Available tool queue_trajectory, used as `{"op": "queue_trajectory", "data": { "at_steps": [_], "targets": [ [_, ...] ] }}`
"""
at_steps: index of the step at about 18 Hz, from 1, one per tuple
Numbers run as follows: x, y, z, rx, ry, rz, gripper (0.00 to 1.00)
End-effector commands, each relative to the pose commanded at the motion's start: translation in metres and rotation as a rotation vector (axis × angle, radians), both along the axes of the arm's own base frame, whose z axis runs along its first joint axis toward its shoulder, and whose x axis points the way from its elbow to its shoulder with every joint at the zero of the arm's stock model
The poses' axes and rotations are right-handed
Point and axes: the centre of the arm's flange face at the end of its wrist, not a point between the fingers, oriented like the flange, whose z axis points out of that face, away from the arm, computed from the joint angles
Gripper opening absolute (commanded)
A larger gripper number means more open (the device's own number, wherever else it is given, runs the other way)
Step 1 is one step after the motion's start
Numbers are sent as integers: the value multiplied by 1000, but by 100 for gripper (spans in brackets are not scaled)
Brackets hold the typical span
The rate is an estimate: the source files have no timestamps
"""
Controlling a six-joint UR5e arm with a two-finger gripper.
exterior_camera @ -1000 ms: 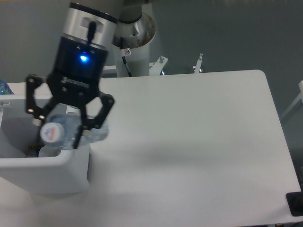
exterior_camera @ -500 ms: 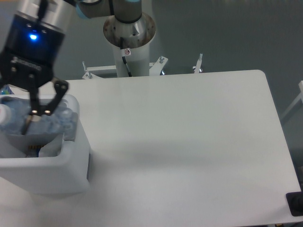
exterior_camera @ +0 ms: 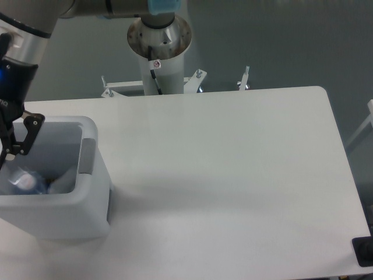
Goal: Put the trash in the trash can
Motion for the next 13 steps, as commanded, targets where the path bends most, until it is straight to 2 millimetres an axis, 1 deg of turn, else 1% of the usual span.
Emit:
{"op": "queue_trajectory", "data": {
  "at_steps": [1,3,4,6,7,8,10,12,13],
  "targets": [
    [-2,1,0,7,21,-15,100],
    [-15,-2,2,27,58,-17,100],
    [-32,-6,1,28,77,-6,100],
    [-54,-4,-9,22,135,-16,100],
    [-69,-7,-12,14,177,-12,100],
    [-86,-14,-13,4,215,5,100],
    [-102,-20,-10,-14,289,27,100],
    [-131,-34,-10,-55,379,72,100],
    [-141,-38,-11,-77,430,70,100]
  ]
}}
